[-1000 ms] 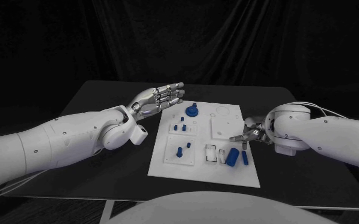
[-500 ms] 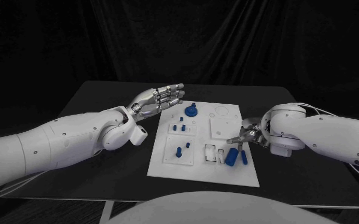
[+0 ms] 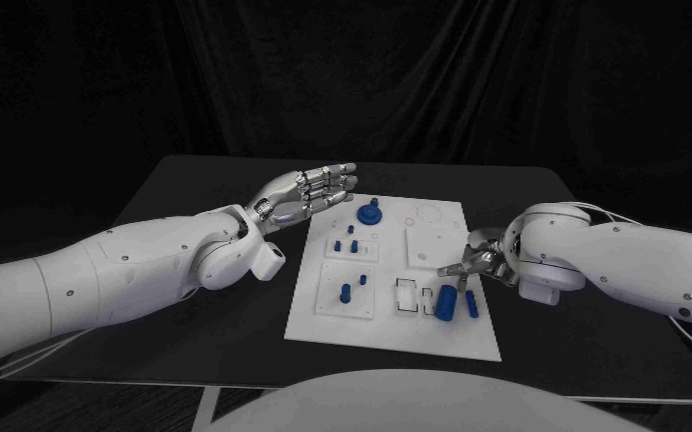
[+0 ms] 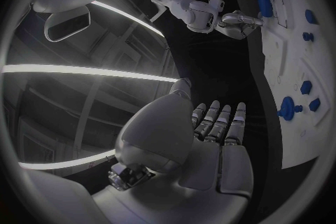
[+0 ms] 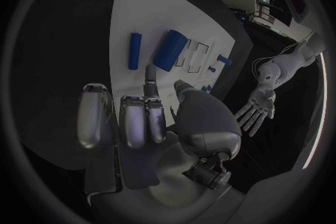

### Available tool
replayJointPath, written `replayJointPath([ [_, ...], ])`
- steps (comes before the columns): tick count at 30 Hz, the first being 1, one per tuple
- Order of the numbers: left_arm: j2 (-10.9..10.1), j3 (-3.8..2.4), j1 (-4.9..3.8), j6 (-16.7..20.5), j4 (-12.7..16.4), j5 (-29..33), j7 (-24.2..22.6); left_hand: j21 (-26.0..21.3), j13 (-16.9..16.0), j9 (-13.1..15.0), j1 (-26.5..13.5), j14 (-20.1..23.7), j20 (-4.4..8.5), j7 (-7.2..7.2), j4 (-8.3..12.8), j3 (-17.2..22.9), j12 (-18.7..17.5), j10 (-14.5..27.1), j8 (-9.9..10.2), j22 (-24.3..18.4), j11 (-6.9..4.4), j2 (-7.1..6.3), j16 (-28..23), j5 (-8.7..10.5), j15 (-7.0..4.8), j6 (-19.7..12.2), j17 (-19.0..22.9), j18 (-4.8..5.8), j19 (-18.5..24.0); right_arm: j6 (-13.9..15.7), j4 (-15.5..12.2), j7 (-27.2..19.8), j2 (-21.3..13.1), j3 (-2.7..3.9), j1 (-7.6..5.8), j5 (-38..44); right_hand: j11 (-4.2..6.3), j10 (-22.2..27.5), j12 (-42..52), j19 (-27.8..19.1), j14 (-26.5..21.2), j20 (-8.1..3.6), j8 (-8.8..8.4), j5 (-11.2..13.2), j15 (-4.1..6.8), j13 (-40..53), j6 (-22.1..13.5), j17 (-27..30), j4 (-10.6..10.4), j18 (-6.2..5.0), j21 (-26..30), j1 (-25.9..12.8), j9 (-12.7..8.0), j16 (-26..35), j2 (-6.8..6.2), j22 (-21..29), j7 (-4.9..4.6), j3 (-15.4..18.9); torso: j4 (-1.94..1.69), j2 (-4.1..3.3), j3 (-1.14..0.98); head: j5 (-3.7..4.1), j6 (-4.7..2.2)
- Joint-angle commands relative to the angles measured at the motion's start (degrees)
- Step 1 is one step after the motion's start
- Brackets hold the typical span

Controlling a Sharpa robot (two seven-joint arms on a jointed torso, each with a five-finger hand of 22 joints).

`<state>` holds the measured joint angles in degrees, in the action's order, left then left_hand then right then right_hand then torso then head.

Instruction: Assemble the parts on the task board

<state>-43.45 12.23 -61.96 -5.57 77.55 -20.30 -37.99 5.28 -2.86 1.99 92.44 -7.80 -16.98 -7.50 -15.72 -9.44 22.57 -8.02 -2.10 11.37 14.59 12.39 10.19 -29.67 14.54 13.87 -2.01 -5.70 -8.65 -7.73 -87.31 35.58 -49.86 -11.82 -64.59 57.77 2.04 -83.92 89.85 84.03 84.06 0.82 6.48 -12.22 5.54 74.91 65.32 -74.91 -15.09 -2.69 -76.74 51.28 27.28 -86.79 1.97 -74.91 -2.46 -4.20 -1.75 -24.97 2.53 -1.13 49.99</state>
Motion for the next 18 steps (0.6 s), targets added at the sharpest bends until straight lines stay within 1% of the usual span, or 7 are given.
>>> replayJointPath([
  [1, 0.1, -0.07, 0.08, -0.6, 0.1, 0.2, -0.3, -0.3, 0.0, 0.1, 0.5, -0.1, 0.16, 0.0, 0.0, 0.3, 0.3, 0.3, -0.4, -0.1, 0.2, 0.18, 0.3, -0.19, 0.33, 0.5, -0.1, 0.71, 0.4, -0.5, 0.0, 1.1, 0.1, 0.01, 0.19, -0.6, -0.43, -6.1, 0.1, 1.7, 4.5, 0.28, -0.19, 0.7, -0.38, 15.1, 0.3, -7.8, 0.0, -0.35, 0.3, 0.2, -0.2, 0.1, 0.01, -11.0, -0.22, 0.5, -0.04, 0.07, -0.01, 0.25, 0.01],
  [7, 0.3, -0.07, 0.1, -0.8, 0.0, 0.2, -0.2, -0.4, 0.0, 0.1, 0.6, -0.1, 0.16, -0.14, 0.1, 0.4, 0.3, 0.3, -0.4, -0.1, 0.21, 0.17, 0.4, -0.21, 0.37, 0.7, -0.1, 0.7, 0.4, -0.9, 0.0, 1.2, 0.3, 0.0, 0.25, -0.3, -0.39, -6.1, 0.1, 1.7, 4.5, 0.29, -0.2, 1.7, -0.35, 15.1, 0.6, -7.7, -0.1, -0.35, 0.3, 0.4, -0.4, 0.1, -0.31, -11.1, -0.18, 0.8, -0.02, 0.11, 0.0, 0.21, 0.01],
  [10, 0.4, -0.07, 0.11, -0.8, 0.0, 0.2, -0.1, -0.4, 0.0, 0.1, 0.6, -0.1, 0.16, -0.18, 0.1, 0.5, 0.2, 0.3, -0.5, -0.2, 0.21, 0.17, 0.3, -0.21, 0.39, 0.8, -0.1, 0.69, 0.4, -1.2, 0.2, 1.2, 0.7, 0.0, 0.28, -0.3, -0.47, -6.1, 0.1, 1.6, 4.5, 0.31, -0.54, 2.2, -0.39, 15.1, 0.2, -7.6, 0.0, -0.39, 0.5, 0.5, -0.6, 0.1, -0.89, -11.0, -0.3, 1.3, 0.04, 0.08, 0.0, 0.2, 0.01],
  [15, 0.4, -0.07, 0.12, -0.9, 0.0, 0.2, 0.1, -0.4, 0.0, 0.1, 0.6, -0.1, 0.16, -0.22, 0.1, 0.5, 0.2, 0.3, -0.5, -0.2, 0.21, 0.17, 0.3, -0.21, 0.39, 0.9, -0.1, 0.69, 0.5, -1.8, 0.8, 1.3, 1.4, 0.0, 0.41, -0.2, -0.6, -6.1, 0.1, 1.6, 4.4, 0.37, -0.86, 2.4, -0.48, 15.1, -0.3, -7.3, -0.1, -0.41, 0.7, 0.4, -0.8, 0.2, -1.36, -11.0, -0.45, 1.7, 0.02, 0.04, 0.0, 0.12, 0.01],
  [18, 0.3, -0.07, 0.13, -0.9, 0.1, 0.2, 0.1, -0.4, 0.0, 0.1, 0.6, -0.1, 0.16, -0.22, 0.1, 0.5, 0.2, 0.3, -0.5, -0.2, 0.21, 0.17, 0.3, -0.21, 0.39, 0.9, -0.1, 0.69, 0.5, -2.6, 1.2, 1.4, 1.8, 0.0, 0.53, 0.6, -0.66, -6.1, 0.1, 1.5, 4.4, 0.4, -0.98, 2.5, -0.52, 15.1, -0.5, -7.0, -0.1, -0.46, 0.9, 0.4, -0.8, 0.4, -1.52, -10.9, -0.53, 1.9, 0.01, 0.02, 0.01, 0.02, 0.01],
])
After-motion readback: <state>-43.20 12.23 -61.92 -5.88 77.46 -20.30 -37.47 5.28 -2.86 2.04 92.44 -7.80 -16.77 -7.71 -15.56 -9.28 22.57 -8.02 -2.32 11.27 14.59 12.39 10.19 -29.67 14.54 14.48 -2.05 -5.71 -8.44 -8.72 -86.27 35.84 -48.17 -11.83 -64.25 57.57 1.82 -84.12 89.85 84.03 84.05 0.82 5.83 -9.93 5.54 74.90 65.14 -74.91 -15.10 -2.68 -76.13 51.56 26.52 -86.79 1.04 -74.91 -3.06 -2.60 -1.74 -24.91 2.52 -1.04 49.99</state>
